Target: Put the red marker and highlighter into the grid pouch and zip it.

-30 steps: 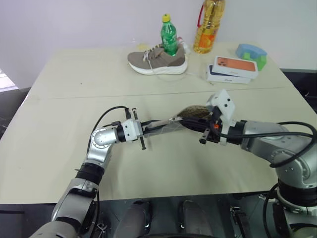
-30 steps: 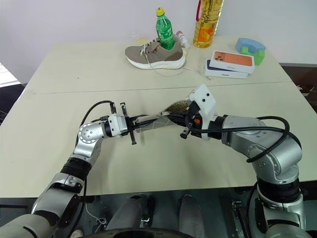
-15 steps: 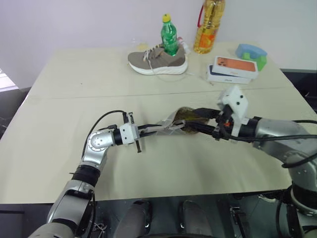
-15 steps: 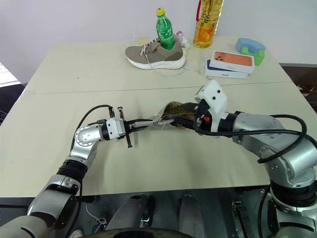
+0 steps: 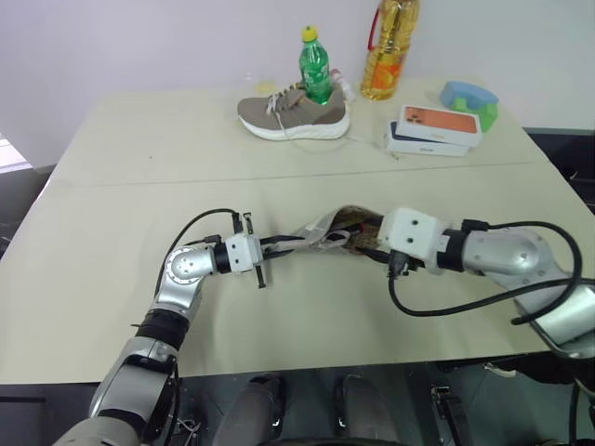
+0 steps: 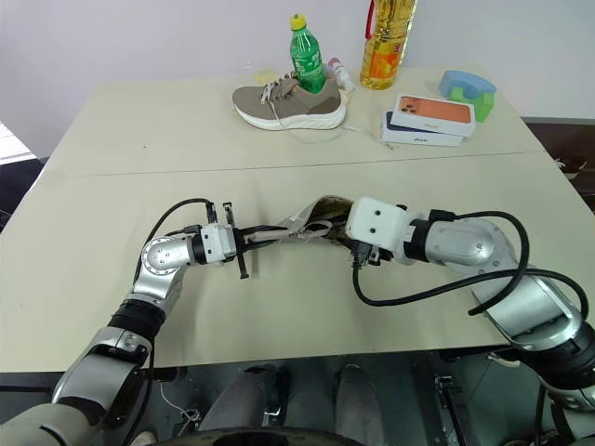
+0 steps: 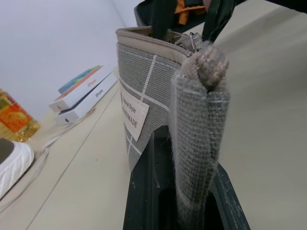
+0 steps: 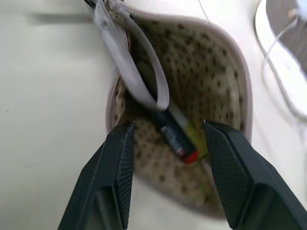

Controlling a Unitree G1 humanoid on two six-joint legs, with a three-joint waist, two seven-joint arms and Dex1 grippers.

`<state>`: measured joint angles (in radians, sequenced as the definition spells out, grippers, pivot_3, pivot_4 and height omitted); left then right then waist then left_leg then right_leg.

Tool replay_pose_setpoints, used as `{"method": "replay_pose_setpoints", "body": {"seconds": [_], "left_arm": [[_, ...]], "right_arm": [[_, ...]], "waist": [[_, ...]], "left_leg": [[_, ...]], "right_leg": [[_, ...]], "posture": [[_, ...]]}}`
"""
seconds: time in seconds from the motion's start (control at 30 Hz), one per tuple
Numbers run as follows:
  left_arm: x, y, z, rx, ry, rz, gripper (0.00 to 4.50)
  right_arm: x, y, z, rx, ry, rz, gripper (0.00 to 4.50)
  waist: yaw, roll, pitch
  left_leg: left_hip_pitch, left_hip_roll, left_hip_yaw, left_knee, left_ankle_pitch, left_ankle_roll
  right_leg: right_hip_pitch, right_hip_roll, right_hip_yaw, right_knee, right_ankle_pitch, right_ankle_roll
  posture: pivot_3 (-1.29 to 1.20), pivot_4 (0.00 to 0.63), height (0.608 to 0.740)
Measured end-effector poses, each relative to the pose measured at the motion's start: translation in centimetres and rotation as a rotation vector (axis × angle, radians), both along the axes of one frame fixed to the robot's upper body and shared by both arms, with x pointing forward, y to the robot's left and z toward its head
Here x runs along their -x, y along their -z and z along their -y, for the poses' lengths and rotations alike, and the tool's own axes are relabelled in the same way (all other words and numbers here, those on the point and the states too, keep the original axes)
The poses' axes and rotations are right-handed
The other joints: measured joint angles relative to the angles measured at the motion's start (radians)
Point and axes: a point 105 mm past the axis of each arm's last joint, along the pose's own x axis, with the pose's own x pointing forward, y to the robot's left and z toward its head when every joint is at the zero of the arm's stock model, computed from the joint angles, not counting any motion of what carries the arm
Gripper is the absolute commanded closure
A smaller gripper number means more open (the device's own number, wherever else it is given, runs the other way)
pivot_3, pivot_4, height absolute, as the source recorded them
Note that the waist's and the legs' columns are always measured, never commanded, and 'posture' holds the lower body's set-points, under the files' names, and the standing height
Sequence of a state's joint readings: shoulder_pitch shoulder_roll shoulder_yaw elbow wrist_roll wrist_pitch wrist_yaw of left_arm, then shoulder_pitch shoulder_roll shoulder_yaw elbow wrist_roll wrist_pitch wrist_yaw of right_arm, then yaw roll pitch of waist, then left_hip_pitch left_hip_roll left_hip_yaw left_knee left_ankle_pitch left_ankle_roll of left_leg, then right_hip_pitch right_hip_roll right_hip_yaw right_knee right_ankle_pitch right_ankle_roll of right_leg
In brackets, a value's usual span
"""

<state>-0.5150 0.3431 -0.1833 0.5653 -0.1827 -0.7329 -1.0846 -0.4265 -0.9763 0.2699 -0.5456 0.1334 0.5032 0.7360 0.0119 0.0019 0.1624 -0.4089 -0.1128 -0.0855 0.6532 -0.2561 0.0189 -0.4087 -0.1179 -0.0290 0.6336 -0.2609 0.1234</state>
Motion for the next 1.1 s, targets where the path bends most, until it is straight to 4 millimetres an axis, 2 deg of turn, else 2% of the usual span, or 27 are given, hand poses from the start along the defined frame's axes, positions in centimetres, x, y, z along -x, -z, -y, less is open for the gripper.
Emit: {"method": "replay_pose_setpoints", "body": {"seconds": [0.2,0.3,0.4,0.6,0.7,0.8,0.97,1.1], "left_arm": [[0.1,-0.1,0.1,-0.001,0.007,0.002,4.50],[0.1,-0.1,0.1,-0.001,0.008,0.001,4.50],[0.1,-0.1,0.2,0.001,0.009,0.000,4.50],[0.1,-0.1,0.2,0.002,0.009,-0.002,4.50],[0.1,-0.1,0.2,0.003,0.010,-0.004,4.50],[0.1,0.0,0.3,-0.001,0.012,-0.012,4.50],[0.2,0.1,0.3,-0.006,0.020,-0.017,4.50],[0.2,0.1,0.3,-0.007,0.021,-0.019,4.50]], "right_arm": [[0.3,0.1,-1.8,0.063,-0.105,0.084,2.18],[0.5,0.4,-2.5,0.090,-0.146,0.109,2.95],[0.5,0.5,-2.8,0.111,-0.173,0.133,4.39],[0.6,1.2,-2.6,0.142,-0.187,0.124,4.45],[0.4,1.3,-2.1,0.144,-0.165,0.105,3.61],[0.3,1.1,-1.7,0.150,-0.151,0.112,2.08],[0.3,1.6,-1.1,0.179,-0.144,0.115,2.08],[0.3,1.6,-1.5,0.165,-0.154,0.124,2.08]], "waist": [[0.001,0.000,0.000],[0.001,0.000,0.000],[0.001,0.000,0.000],[0.001,0.000,0.000],[0.001,0.000,0.000],[0.001,0.000,0.000],[0.001,0.000,0.000],[0.000,0.000,0.000]], "left_leg": [[0.000,0.000,0.000,0.000,0.000,0.000],[0.000,0.000,0.000,0.000,0.000,0.000],[0.000,0.000,0.000,0.000,0.000,0.000],[0.000,0.000,0.000,0.000,0.000,0.000],[0.000,0.000,0.000,0.000,0.000,0.000],[0.000,0.000,0.000,0.000,0.000,0.000],[0.000,0.000,0.000,0.000,0.000,0.000],[0.000,0.000,0.000,0.000,0.000,0.000]], "right_leg": [[0.000,0.000,0.000,0.000,0.000,0.000],[0.000,0.000,0.000,0.000,0.000,0.000],[0.000,0.000,0.000,0.000,0.000,0.000],[0.000,0.000,0.000,0.000,0.000,0.000],[0.000,0.000,0.000,0.000,0.000,0.000],[0.000,0.000,0.000,0.000,0.000,0.000],[0.000,0.000,0.000,0.000,0.000,0.000],[0.000,0.000,0.000,0.000,0.000,0.000]], "posture": [[0.00,0.150,0.740],[0.00,0.150,0.740],[0.00,0.150,0.740],[0.00,0.150,0.740],[0.00,0.150,0.740],[0.00,0.150,0.740],[0.00,0.150,0.740],[0.00,0.150,0.740]]}}
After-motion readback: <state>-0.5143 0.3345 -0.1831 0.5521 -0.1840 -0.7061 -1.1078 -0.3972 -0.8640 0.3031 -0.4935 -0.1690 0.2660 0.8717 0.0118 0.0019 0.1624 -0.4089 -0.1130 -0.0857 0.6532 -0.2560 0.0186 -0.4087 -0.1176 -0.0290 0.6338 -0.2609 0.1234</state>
